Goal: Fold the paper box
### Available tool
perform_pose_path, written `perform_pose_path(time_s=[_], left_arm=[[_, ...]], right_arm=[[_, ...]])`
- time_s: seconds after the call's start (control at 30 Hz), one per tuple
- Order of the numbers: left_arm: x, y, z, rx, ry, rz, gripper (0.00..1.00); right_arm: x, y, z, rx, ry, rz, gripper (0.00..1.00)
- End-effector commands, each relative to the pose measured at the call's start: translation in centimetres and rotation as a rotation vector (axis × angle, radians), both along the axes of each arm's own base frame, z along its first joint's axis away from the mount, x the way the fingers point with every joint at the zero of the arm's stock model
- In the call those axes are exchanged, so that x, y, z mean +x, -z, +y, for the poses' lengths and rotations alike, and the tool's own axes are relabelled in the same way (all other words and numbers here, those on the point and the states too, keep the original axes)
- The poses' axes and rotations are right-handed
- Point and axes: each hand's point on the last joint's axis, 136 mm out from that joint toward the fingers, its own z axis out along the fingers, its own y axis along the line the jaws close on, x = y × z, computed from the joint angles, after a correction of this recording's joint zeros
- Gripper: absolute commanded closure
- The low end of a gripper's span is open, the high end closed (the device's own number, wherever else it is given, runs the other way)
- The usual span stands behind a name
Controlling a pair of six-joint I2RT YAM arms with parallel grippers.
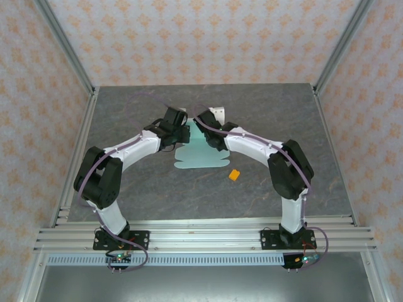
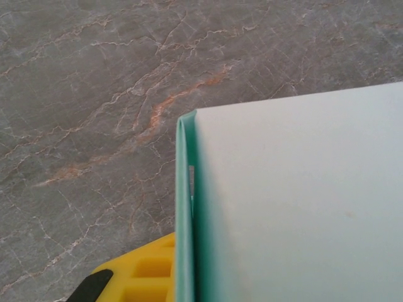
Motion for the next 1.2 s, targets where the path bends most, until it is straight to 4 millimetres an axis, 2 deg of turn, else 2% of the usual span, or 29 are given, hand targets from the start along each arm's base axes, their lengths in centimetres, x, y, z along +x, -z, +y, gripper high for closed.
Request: perform_pose_path(time_s=[0.0,0.33,0.4,0.53,0.67,0.97,1.17], left_arm=[[-0.2,-1.2,1.3,0.018,-0.032,-0.013,0.93],[-0.2,-0.8,1.3,0.023,-0.035,-0.008,0.93],[-0.2,-0.7,1.4,0.025,-0.036,-0.005,0.94],[-0.1,-0.7,1.4,0.026,-0.034,-0.006,0.93],[0.0,-0.7,1.2,0.02,-0.031,-0.006,0.93],[0.0,-0.8,1.1,0.02,-0.027,-0.007,0.93],[0.1,-0.7,1.1,0.018,-0.027,-0.007,0.94]], right_arm=[[-0.4,1.4,-7.7,-0.316,0.19,0.026,0.82],[0.2,0.7,-8.8,-0.419,0.23,0.012,0.8],[0.2,1.2,-8.2,-0.364,0.204,0.026,0.79],[0.0,2.2,-5.3,-0.146,0.057,0.056,0.74],[-0.4,2.9,-3.1,-0.021,-0.056,0.105,0.7],[-0.6,2.4,-2.7,0.118,-0.091,0.112,0.65],[-1.8,2.4,-1.6,0.176,-0.149,0.159,0.59]])
